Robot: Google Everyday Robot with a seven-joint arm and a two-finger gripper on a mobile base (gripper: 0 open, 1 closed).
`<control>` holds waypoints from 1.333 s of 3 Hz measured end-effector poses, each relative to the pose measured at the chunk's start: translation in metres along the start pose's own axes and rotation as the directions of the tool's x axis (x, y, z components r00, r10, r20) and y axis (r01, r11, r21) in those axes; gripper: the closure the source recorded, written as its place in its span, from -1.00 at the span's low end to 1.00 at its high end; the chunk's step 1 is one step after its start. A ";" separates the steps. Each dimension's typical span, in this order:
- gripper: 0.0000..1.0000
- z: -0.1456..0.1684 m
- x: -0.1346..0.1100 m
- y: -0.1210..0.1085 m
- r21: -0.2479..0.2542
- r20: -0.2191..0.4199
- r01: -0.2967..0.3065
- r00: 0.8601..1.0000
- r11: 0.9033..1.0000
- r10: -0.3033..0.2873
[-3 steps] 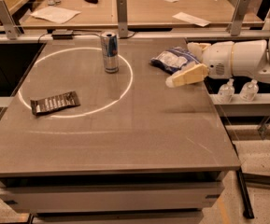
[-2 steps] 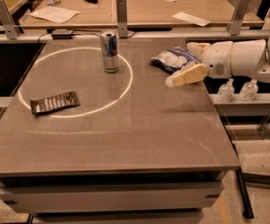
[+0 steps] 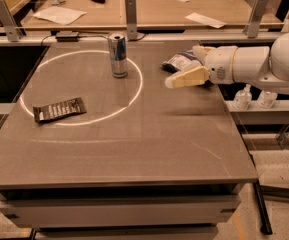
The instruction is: Pick redbull can
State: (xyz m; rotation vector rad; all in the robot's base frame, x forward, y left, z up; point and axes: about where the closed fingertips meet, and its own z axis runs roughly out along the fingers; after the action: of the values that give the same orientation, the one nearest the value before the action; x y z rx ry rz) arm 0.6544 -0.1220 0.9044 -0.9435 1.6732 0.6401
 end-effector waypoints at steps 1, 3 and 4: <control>-1.00 0.023 -0.010 0.000 -0.002 0.012 0.014 1.000 1.000 -0.014; -1.00 0.081 -0.025 0.002 -0.077 -0.008 0.054 0.998 0.996 -0.055; -1.00 0.112 -0.031 0.009 -0.153 0.008 0.067 0.998 0.986 -0.067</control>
Offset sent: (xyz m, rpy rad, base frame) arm 0.0519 0.0682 0.0018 -0.0522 -0.0313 0.0406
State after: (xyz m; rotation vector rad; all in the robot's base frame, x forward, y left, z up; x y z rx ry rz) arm 0.7101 -0.0192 0.9004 -1.1029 1.6005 0.7318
